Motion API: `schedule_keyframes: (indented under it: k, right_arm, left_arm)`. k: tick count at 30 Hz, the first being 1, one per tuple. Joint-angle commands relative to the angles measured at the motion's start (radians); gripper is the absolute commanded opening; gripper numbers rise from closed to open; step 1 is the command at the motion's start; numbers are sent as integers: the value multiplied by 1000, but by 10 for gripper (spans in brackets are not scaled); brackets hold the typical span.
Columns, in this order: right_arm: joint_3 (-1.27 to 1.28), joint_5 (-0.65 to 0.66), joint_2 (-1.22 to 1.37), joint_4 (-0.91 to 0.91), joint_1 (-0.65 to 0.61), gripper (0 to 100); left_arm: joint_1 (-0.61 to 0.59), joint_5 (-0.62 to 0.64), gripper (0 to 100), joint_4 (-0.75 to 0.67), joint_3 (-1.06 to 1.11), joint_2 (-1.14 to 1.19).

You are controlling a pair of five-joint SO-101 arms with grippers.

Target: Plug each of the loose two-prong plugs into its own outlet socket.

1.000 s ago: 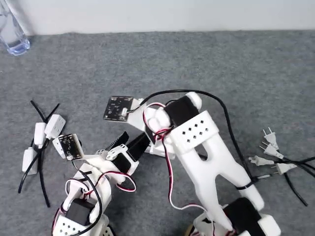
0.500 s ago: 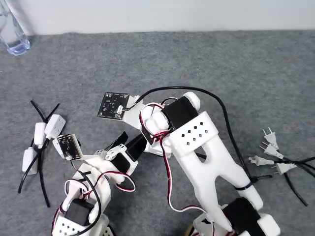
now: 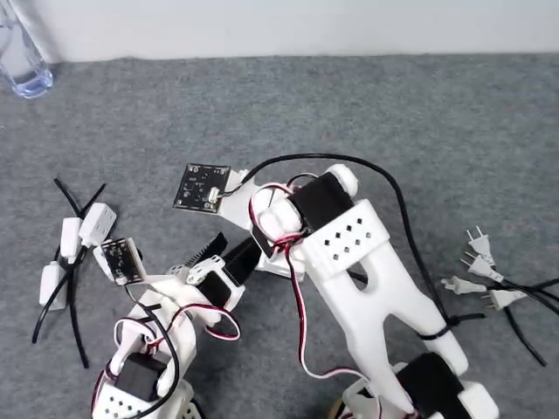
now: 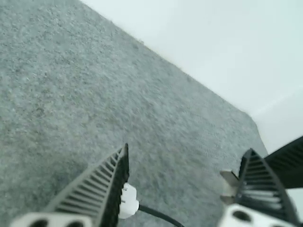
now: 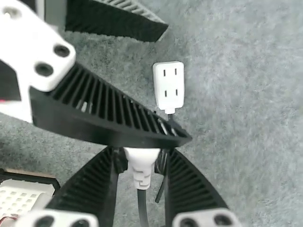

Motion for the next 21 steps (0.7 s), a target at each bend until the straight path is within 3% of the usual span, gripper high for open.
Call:
schedule_keyframes:
  k: [1, 21]
  right_arm:
    - [-94, -9, -84, 39, -1, 8]
    - [-92, -29, -105, 38, 35, 8]
  left_arm:
    - [9, -21, 348, 14, -4, -14]
    - [9, -23, 348, 15, -4, -14]
